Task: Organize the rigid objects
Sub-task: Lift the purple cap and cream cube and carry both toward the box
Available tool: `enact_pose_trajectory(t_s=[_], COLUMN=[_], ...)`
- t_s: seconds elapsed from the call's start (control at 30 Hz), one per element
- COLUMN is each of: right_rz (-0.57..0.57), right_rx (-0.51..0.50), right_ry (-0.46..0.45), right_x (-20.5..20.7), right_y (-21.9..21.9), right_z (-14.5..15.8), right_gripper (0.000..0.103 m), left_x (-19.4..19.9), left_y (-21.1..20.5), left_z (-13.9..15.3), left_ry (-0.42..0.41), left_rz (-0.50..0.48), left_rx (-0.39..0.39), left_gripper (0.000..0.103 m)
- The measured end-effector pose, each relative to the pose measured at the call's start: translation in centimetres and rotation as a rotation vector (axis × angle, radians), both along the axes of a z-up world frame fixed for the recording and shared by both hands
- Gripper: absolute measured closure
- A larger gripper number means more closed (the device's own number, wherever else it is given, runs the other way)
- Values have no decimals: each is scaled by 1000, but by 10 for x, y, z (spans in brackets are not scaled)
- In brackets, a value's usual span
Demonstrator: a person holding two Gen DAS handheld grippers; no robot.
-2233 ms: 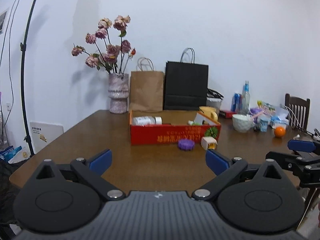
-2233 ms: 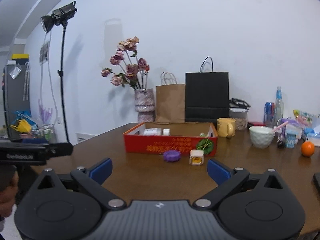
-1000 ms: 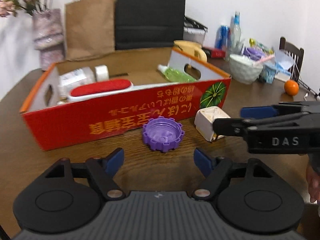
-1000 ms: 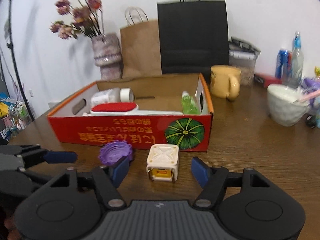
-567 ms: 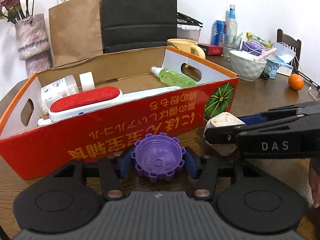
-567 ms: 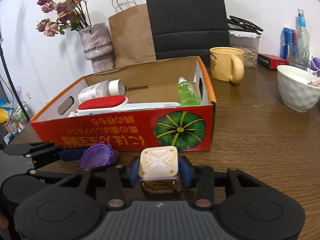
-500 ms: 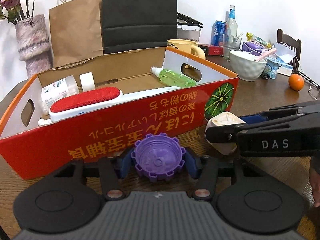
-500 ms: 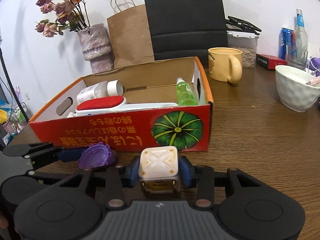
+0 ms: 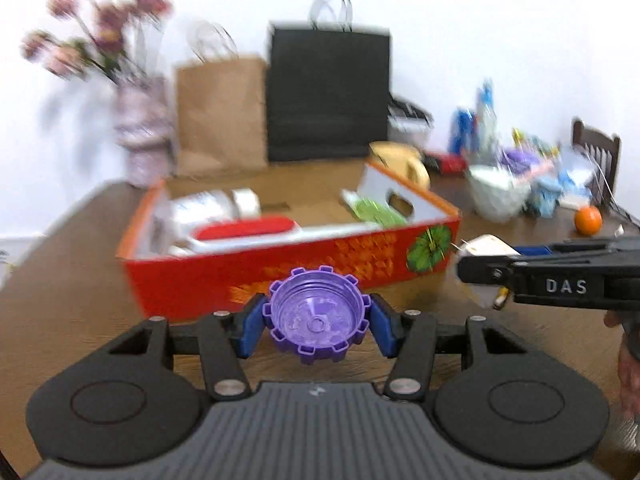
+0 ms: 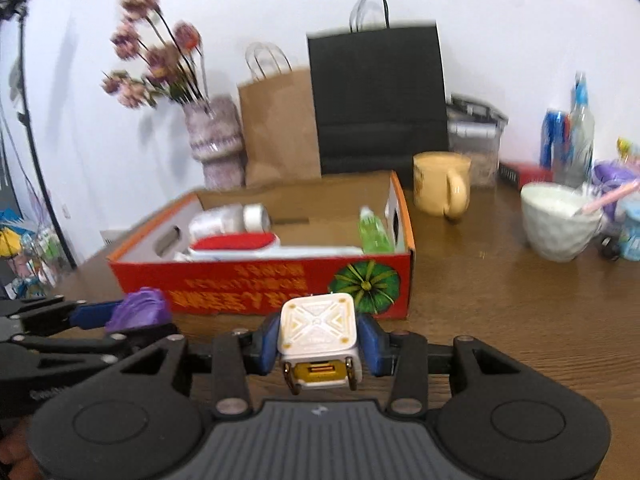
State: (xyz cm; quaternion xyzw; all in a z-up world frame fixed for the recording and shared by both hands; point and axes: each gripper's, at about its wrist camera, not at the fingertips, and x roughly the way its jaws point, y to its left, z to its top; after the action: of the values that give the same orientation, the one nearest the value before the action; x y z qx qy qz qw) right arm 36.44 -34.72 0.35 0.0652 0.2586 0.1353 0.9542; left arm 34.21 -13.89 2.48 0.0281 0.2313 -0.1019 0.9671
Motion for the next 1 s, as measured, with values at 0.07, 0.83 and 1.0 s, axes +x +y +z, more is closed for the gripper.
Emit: enact_pose_trajectory(t_s=[0.07,0.83,1.0], right_rz=[11,-29,-35], right_rx=[22,88,95], right_ry=[-59,-428,-411], right_x=[-23,-216,-212], right_y=[4,15,13], right_z=[10,54,49], right_gripper=[62,62,62], left_x=[-29,-204,-199], left_y=[8,31,28], left_z=[13,64,63], left_ry=[-67,-329,-319], left_rz=[55,155,139], left_rx=[1,-77,-77], left_gripper=[48,48,48])
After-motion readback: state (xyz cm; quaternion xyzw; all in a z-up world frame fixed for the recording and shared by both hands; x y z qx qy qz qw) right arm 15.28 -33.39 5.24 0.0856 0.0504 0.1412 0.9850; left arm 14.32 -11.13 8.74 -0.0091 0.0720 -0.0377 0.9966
